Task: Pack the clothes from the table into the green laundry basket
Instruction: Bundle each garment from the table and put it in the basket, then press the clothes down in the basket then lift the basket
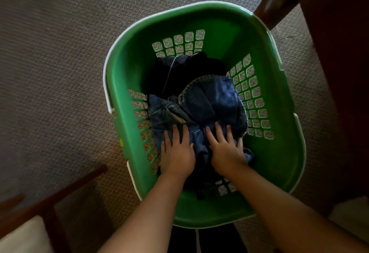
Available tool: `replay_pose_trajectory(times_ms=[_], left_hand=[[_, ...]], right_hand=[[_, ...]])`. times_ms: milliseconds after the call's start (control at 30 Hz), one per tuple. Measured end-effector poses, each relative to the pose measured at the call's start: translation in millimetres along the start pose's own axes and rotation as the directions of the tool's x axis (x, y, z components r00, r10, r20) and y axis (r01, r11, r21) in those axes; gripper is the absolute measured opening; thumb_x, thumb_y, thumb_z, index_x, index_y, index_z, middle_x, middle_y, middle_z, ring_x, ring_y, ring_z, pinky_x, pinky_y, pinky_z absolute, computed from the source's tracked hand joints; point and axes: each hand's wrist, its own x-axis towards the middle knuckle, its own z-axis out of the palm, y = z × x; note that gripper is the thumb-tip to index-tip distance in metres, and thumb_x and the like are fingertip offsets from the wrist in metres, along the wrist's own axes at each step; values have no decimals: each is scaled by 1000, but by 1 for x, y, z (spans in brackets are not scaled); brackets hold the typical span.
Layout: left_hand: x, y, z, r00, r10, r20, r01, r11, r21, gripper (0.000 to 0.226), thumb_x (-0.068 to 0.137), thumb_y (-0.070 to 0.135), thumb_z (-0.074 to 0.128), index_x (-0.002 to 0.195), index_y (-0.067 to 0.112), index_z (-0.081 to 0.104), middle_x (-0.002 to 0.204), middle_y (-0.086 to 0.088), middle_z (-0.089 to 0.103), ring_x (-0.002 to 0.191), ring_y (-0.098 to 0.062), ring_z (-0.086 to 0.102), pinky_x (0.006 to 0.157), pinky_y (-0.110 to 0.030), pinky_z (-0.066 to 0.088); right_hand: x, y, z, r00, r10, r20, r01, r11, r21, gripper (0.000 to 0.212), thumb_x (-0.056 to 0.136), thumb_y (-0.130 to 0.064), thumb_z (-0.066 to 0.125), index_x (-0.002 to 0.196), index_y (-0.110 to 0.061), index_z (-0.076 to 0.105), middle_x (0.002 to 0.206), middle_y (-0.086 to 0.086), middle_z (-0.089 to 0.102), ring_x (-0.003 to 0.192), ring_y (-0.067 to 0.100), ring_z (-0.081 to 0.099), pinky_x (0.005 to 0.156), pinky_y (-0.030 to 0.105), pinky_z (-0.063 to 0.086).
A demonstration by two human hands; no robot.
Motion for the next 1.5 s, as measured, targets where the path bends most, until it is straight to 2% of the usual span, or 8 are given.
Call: replay_pose_trajectory(times_ms=[200, 333, 433, 567, 800, 1033, 1267, 1500], left_hand=[[28, -2, -5, 983, -34, 178, 29, 999, 33, 66, 109, 42, 29, 163, 28, -5, 172, -4, -11, 157, -38, -8, 126, -53, 12], [23, 0, -39, 965, -46, 260, 54, 998, -24, 70, 105, 46, 39, 163, 33, 3, 172, -5, -4, 157, -39, 3, 124, -55, 21], [3, 7, -76, 987, 11, 163, 0, 997, -71, 64, 103, 43, 44, 162, 35, 20, 170, -10, 16, 150, -38, 31, 119, -47, 34], [-39, 22, -127, 991, 120, -61, -129, 975, -178, 58, 105, 33, 46, 160, 32, 30, 162, -3, 40, 140, -32, 47, 108, -41, 43], [-106, 63, -203, 956, 217, -198, -260, 939, -226, 55, 107, 31, 44, 160, 28, 31, 155, -5, 50, 139, -27, 50, 106, -34, 43], [-174, 90, -259, 883, 350, -312, -415, 893, -174, 51, 107, 20, 43, 157, 15, 38, 159, -5, 45, 145, -20, 42, 114, -21, 28], [-208, 86, -302, 814, 498, -299, -550, 827, -120, 51, 106, 18, 45, 157, 12, 38, 158, -6, 46, 146, -16, 41, 112, -13, 23], [-210, 72, -343, 668, 722, -180, -735, 678, -6, 52, 104, 17, 51, 155, 10, 42, 155, -8, 50, 143, -16, 45, 115, -17, 26]], right_hand=[[18, 3, 1, 997, -7, 71, 7, 1000, -2, 67, 107, -33, 33, 157, -37, -12, 166, -4, -20, 153, 32, -18, 120, 66, 6], [4, 2, -21, 992, -20, 125, 17, 1000, 23, 69, 105, -33, 37, 157, -39, -8, 167, -6, -17, 154, 31, -13, 119, 65, 12], [-20, -1, -50, 992, -34, 120, 21, 994, 107, 79, 100, -19, 45, 158, -38, -5, 167, -6, -16, 154, 30, -11, 119, 62, 15], [-59, -12, -82, 991, -106, -86, 125, 961, 246, 72, 104, -20, 41, 159, -34, -4, 168, -4, -13, 155, 30, -8, 116, 60, 29], [-133, -39, -146, 953, -41, -299, 208, 805, 556, 60, 108, -33, 33, 161, -26, 5, 168, -9, 4, 155, 12, -3, 125, 47, 15], [-218, -45, -199, 899, 7, -439, 291, 739, 608, 61, 106, -30, 40, 160, -19, 14, 167, -5, 16, 154, 10, 10, 124, 26, 13], [-276, -63, -221, 849, 128, -512, 298, 685, 665, 57, 105, -26, 43, 159, -19, 24, 164, -3, 26, 152, 8, 18, 124, 29, 18], [-301, -123, -234, 755, 350, -555, 285, 587, 758, 56, 105, -22, 45, 158, -15, 26, 164, -2, 25, 147, -2, 14, 118, 15, 8]])
